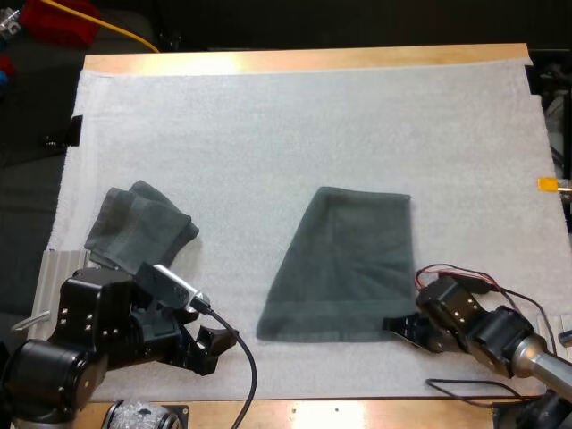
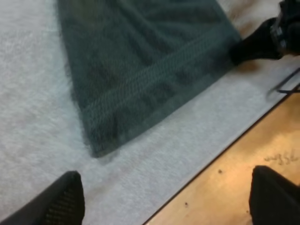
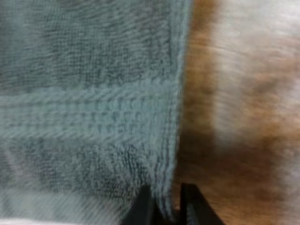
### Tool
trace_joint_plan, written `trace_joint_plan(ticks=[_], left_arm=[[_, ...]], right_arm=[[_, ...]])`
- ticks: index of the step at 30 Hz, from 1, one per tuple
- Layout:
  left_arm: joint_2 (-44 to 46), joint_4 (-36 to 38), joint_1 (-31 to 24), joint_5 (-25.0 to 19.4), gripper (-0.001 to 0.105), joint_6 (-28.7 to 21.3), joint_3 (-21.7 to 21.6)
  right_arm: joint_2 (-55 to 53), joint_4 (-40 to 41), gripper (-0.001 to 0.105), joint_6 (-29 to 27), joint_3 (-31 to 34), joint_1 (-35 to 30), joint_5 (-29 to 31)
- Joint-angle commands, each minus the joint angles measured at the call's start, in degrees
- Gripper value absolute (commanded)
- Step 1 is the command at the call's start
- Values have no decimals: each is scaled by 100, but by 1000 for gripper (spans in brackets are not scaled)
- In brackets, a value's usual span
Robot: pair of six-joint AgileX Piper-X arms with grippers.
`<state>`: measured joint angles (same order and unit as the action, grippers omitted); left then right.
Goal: Pick towel from pile, fold and stack
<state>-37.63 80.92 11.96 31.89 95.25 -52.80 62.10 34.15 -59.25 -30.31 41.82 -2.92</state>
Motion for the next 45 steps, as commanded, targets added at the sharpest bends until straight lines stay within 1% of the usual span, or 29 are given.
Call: trace_joint_plan(ticks=[1, 4, 7, 8, 9, 11, 14, 17, 19, 22, 25, 28, 32, 35, 40, 41, 43, 45], left_arm=[[-65, -35, 21, 125, 70, -39, 10], [-150, -187, 21, 276, 70, -29, 201], [-221, -302, 21, 455, 70, 8, 399], [-266, -456, 21, 706, 70, 56, 604], [-288, -581, 21, 853, 70, 137, 720], [-293, -773, 21, 1018, 70, 258, 866], [-293, -1067, 21, 1059, 70, 388, 1127], [-293, -1276, 21, 1059, 70, 403, 1379], [-293, -1523, 21, 1071, 70, 597, 1605], [-293, -1927, 21, 1175, 70, 801, 1862], [-293, -2225, 21, 1186, 70, 987, 2084], [-309, -2368, 21, 1186, 70, 1034, 2206], [-485, -2520, 21, 1171, 70, 1035, 2233], [-775, -2683, 21, 1171, 70, 1086, 2233], [-1548, -2848, 22, 1211, 70, 1084, 2233], [-1675, -2866, 34, 1284, 70, 1084, 2233], [-2008, -3005, 35, 1586, 70, 1073, 2233], [-2240, -3171, 35, 1703, 70, 1073, 2233]], right_arm=[[-28, 330, 1, -139, 33, -14, 183], [-43, 637, 1, -224, 33, -14, 435], [-43, 744, 1, -255, 33, -14, 485], [-43, 728, 1, -268, 33, -14, 474], [-43, 715, 1, -268, 33, -14, 473], [-43, 715, 1, -268, 33, -14, 473], [-43, 707, 1, -268, 33, -14, 434], [-43, 675, 1, -268, 33, -14, 424], [-43, 677, 1, -268, 33, -14, 426], [-43, 647, 1, -268, 33, -14, 414], [-43, 603, 1, -268, 33, -14, 400], [-43, 522, 1, -249, 33, -14, 346], [-43, 411, 1, -249, 33, -14, 292], [-43, 341, 1, -230, 33, -14, 262], [-43, 340, 1, -228, 33, -14, 262], [-43, 340, 1, -228, 33, -14, 262], [-43, 340, 1, -228, 33, -14, 262], [-43, 340, 1, -228, 33, -14, 262]])
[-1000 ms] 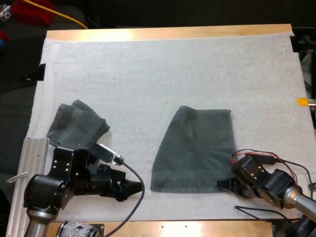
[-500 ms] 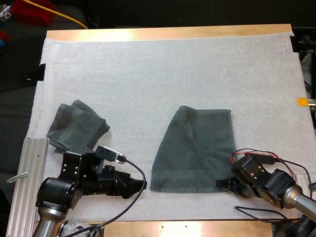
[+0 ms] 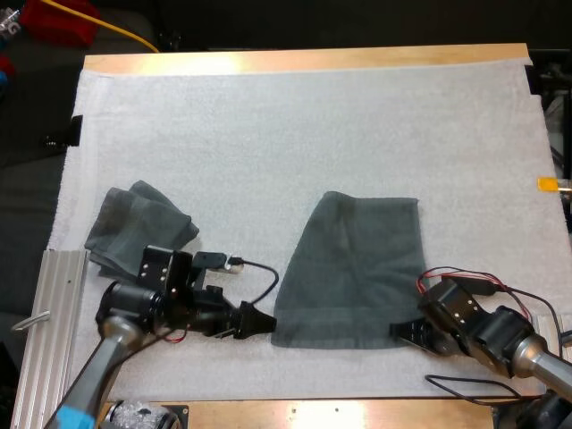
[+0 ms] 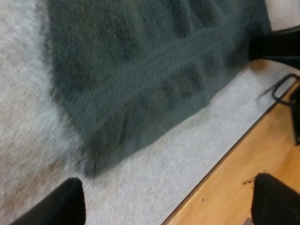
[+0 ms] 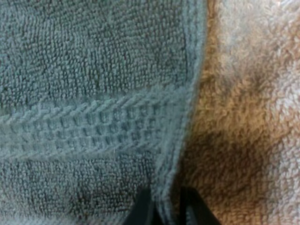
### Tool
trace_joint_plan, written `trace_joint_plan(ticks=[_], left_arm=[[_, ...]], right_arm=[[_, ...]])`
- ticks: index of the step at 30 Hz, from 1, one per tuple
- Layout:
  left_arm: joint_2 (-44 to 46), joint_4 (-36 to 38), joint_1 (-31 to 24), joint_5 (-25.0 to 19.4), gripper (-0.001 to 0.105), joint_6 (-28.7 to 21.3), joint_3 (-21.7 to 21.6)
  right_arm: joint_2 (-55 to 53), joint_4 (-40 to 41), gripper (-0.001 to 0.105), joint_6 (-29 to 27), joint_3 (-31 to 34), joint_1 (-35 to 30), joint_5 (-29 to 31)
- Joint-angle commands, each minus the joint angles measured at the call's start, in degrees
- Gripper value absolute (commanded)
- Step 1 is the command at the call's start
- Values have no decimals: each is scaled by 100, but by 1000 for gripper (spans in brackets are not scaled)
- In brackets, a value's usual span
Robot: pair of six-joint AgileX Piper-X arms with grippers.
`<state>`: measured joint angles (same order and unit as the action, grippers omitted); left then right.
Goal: Pick towel from pile, fold and stack
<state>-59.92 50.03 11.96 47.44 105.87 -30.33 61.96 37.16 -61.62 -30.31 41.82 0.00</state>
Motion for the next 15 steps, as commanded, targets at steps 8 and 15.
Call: trace_joint_plan(ticks=[8, 15], left_arm=[[-821, -253, 35, 145, 70, -67, -14], [-1416, -315, 35, 145, 70, -142, -14]], right_arm=[[-29, 39, 1, 9, 33, -14, 0], [-29, 39, 1, 9, 33, -14, 0]])
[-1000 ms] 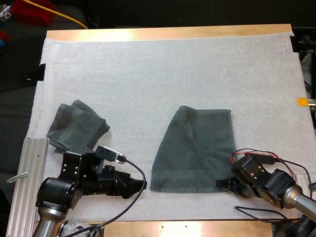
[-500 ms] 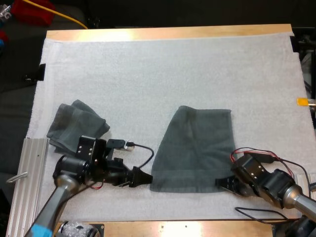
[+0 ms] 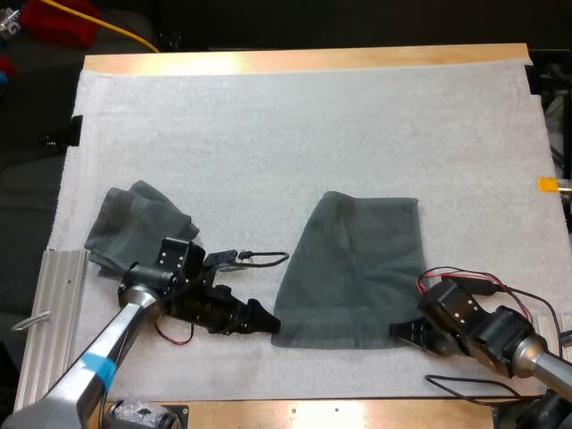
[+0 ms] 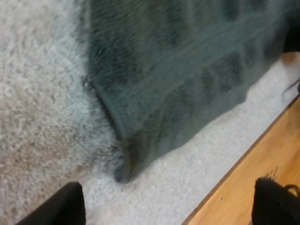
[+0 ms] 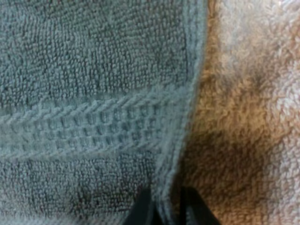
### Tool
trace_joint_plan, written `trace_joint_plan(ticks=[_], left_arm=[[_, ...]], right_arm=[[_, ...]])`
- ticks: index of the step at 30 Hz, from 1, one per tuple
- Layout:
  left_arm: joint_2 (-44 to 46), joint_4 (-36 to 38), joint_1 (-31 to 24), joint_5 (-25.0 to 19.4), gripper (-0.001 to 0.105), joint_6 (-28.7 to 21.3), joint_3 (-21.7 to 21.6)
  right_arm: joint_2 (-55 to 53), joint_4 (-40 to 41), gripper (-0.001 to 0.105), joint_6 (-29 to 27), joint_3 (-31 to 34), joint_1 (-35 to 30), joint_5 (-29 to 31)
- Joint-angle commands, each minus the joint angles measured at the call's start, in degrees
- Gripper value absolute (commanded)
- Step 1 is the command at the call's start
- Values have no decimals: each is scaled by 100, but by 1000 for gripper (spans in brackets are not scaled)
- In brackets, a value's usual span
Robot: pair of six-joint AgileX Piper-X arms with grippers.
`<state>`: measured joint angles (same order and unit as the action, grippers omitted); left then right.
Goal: Pick towel from pile, fold and stack
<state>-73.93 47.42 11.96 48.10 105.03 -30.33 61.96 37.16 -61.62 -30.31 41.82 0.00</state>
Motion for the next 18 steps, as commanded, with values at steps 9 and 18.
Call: trace_joint_plan(ticks=[9, 18], left_arm=[[-610, -377, 35, 468, 70, -32, -14], [-1008, -594, 302, 467, 70, 111, -25]], right_arm=[[-29, 39, 1, 9, 33, -14, 0], [-29, 22, 1, 9, 33, -14, 0]])
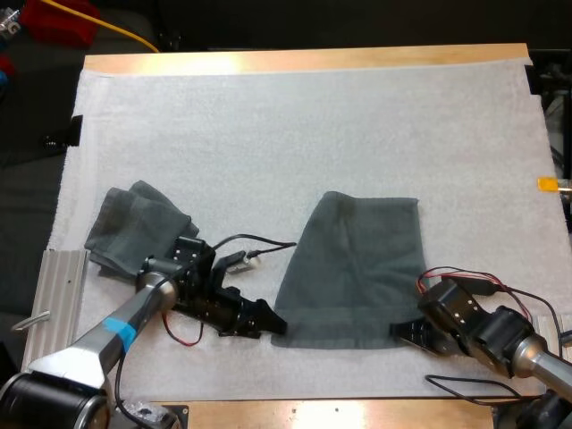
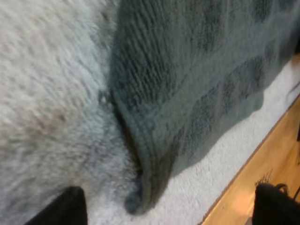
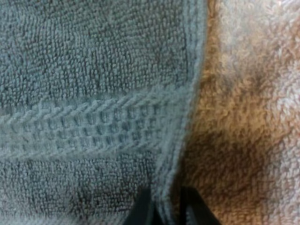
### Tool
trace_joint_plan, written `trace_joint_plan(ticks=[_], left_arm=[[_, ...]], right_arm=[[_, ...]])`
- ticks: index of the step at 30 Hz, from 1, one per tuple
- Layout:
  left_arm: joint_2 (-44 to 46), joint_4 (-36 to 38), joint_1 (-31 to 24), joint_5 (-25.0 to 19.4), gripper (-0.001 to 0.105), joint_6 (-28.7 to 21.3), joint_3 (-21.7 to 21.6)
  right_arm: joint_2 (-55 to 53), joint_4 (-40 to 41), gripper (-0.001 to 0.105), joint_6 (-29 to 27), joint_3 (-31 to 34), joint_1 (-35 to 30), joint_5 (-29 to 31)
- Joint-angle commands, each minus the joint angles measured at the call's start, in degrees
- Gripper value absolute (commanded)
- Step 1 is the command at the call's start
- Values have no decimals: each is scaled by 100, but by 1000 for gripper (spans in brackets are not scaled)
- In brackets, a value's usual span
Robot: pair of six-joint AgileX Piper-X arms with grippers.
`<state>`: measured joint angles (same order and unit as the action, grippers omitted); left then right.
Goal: Pick towel from pile, fold and stack
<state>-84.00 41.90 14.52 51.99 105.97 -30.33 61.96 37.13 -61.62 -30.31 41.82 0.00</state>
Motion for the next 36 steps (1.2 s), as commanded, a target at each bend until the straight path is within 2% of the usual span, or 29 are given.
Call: trace_joint_plan(ticks=[1, 7, 12, 14, 20, 22, 24, 29, 32, 36], left_arm=[[-30, -105, 189, 77, 70, 47, -25], [-194, -592, 843, 59, 70, 544, -47], [-194, -700, 911, 60, 68, 609, -69], [-194, -700, 911, 60, 61, 609, -69], [-194, -687, 911, -70, 25, 609, -69], [-194, -687, 911, -90, 10, 609, -69], [-181, -687, 911, -140, 0, 607, -69], [49, -509, 911, -150, 0, 444, -70], [450, -271, 911, -317, 0, 377, -138], [1124, 309, 911, -638, 0, 274, -527]], right_arm=[[-29, 12, 1, 9, 33, -14, 0], [-29, -2, 1, 9, 33, -14, 0], [-29, -2, 1, 9, 33, -14, 0], [-29, -2, 1, 9, 33, -14, 0], [-29, -2, 1, 7, 33, -14, 0], [-29, -2, 1, -16, 33, -14, 0], [-29, -2, 1, -48, 33, -14, 0], [-29, 87, 1, -524, -157, -14, 0], [-29, 241, 1, -1041, -518, -14, 6], [-18, 464, 1, -1379, -1262, -14, 241]])
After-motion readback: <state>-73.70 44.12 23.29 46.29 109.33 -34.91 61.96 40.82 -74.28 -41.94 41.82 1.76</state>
